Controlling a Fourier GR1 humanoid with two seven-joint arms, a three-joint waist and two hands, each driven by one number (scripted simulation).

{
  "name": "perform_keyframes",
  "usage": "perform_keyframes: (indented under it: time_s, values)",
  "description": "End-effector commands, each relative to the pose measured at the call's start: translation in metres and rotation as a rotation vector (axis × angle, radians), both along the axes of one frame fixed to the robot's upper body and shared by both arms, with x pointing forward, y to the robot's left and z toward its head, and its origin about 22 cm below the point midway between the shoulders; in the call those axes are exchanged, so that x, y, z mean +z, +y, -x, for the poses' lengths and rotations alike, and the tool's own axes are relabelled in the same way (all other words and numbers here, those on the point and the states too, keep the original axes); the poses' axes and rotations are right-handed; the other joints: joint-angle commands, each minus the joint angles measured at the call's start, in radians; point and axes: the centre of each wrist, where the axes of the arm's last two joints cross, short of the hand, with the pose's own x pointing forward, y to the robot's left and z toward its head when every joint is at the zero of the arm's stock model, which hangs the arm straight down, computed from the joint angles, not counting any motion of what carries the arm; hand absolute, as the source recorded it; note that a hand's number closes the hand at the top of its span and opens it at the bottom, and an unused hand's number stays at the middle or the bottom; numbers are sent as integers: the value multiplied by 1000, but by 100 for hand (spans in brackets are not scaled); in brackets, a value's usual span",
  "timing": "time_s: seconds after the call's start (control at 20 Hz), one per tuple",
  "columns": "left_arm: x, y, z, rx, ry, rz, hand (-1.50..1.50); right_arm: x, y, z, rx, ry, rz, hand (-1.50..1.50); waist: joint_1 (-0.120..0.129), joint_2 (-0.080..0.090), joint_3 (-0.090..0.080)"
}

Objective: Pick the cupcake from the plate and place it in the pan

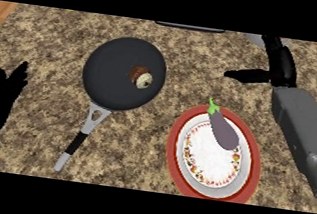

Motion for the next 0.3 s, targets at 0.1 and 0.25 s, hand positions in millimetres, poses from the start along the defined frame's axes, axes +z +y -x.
perform_keyframes:
  time_s: [0.1, 0.25]
  values:
    - [-10, -6, 17, 7, 8, 12, 0, -1, -43, 11, 35, 17, 26, -150, 0, -2, 0]
    - [-2, 2, 8, 0, 7, -2, 0, 7, -63, 15, 23, -7, 25, -150, -3, -2, 0]
